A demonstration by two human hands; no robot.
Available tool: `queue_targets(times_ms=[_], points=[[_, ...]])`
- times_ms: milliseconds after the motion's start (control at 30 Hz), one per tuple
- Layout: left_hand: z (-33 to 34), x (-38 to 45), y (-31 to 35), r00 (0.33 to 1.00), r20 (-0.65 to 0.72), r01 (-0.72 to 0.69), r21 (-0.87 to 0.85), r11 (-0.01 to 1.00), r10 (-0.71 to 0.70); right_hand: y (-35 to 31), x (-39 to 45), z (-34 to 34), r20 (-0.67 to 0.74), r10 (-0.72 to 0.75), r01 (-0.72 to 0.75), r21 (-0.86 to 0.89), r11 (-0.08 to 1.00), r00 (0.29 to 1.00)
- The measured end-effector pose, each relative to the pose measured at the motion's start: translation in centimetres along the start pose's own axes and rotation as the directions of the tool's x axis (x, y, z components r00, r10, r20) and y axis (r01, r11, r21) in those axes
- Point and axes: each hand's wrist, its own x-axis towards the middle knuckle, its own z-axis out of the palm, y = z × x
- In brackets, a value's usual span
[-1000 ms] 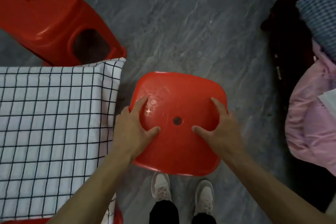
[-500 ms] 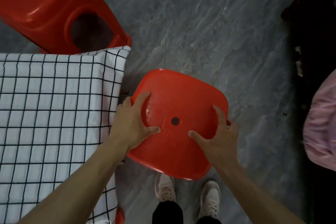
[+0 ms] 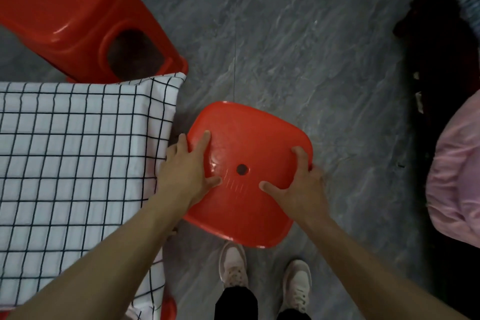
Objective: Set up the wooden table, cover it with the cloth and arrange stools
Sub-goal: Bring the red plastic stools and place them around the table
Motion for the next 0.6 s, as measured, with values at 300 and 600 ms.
queue_targets(times_ms=[300,600], points=[[-7.1,-7.0,2.6,0.988,-0.143,-0.069,-0.104,0.992,0.054,-3.7,-4.7,-10.1,0.025,-0.245,0.246,-0.149,0.958,0.969],[-17.6,-23.1,8.8,0.959,-0.28,-0.017,-0.195,0.981,-0.039,-8.3,-15.8,-24.2,0.182,-0.335,0.368,-0.198,0.909,0.925]])
